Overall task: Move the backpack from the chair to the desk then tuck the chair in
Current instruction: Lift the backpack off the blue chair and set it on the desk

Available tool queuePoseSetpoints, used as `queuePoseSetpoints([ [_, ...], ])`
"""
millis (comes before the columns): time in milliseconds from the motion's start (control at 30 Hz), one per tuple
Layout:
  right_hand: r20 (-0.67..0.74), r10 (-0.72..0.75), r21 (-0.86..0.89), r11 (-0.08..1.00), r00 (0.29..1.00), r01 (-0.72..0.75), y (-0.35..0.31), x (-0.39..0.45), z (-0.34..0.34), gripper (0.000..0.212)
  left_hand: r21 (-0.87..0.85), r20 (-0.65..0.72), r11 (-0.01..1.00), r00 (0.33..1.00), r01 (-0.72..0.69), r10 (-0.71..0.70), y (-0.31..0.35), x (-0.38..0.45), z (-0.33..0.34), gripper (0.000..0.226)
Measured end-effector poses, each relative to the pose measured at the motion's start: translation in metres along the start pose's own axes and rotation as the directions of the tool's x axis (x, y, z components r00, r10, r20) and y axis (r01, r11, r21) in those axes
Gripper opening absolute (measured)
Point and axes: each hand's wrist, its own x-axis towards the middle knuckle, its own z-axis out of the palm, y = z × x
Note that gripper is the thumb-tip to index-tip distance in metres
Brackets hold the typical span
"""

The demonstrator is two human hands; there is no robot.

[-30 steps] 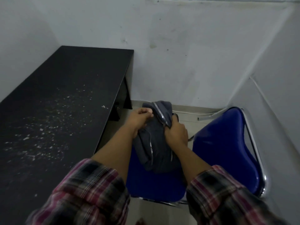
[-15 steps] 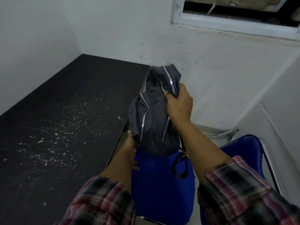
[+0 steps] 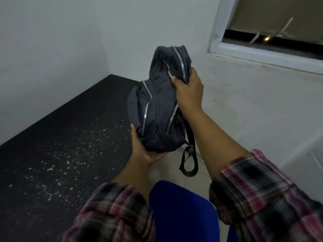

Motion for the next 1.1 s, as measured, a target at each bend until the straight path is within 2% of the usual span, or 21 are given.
queuePoseSetpoints([
  [200,0.072,0.048,0.087,0.995,0.996,-0.054,0.018,0.044,0.046,0.033,0.046,-0.031,0.989,0.989,-0.143,0.145,0.075,0.033,0.010,0.072],
  [267,0.096,0.071,0.139,0.987,0.993,-0.084,0.030,0.056,0.067,0.035,0.103,-0.074,0.978,0.979,-0.183,0.191,0.107,0.050,0.005,0.075],
  [333,0.118,0.102,0.178,0.976,0.988,-0.123,0.043,0.067,0.089,0.040,0.174,-0.124,0.960,0.963,-0.218,0.240,0.138,0.070,0.002,0.087],
  [467,0.162,0.178,0.225,0.951,0.971,-0.212,0.078,0.087,0.136,0.049,0.231,-0.270,0.920,0.887,-0.317,0.374,0.208,0.120,-0.006,0.107],
  [533,0.166,0.234,0.242,0.932,0.958,-0.269,0.101,0.096,0.157,0.055,0.260,-0.295,0.885,0.841,-0.387,0.454,0.241,0.152,-0.010,0.118],
  [600,0.147,0.290,0.266,0.909,0.946,-0.320,0.128,0.104,0.173,0.058,0.348,-0.304,0.839,0.796,-0.418,0.523,0.260,0.164,0.000,0.114],
  [667,0.115,0.366,0.268,0.884,0.924,-0.383,0.157,0.108,0.186,0.060,0.479,-0.308,0.766,0.735,-0.429,0.604,0.274,0.181,0.005,0.097],
  [733,0.082,0.439,0.251,0.860,0.895,-0.445,0.186,0.107,0.198,0.060,0.627,-0.266,0.669,0.697,-0.400,0.666,0.285,0.205,0.002,0.088],
  [800,0.047,0.474,0.229,0.852,0.879,-0.472,0.213,0.103,0.207,0.060,0.755,-0.175,0.545,0.689,-0.365,0.704,0.291,0.222,0.002,0.085],
  [900,0.002,0.489,0.166,0.860,0.872,-0.482,0.236,0.099,0.218,0.062,0.852,-0.015,0.364,0.678,-0.377,0.735,0.295,0.239,0.002,0.082],
  [1000,-0.147,0.519,0.045,0.854,0.842,-0.519,0.244,0.101,0.222,0.067,0.900,0.226,0.060,0.580,-0.432,0.783,0.281,0.243,-0.006,0.081],
  [1100,-0.349,0.617,-0.068,0.734,0.706,-0.676,0.252,0.098,0.216,0.085,0.857,0.496,-0.275,0.551,-0.436,0.671,0.252,0.241,-0.039,0.092],
])
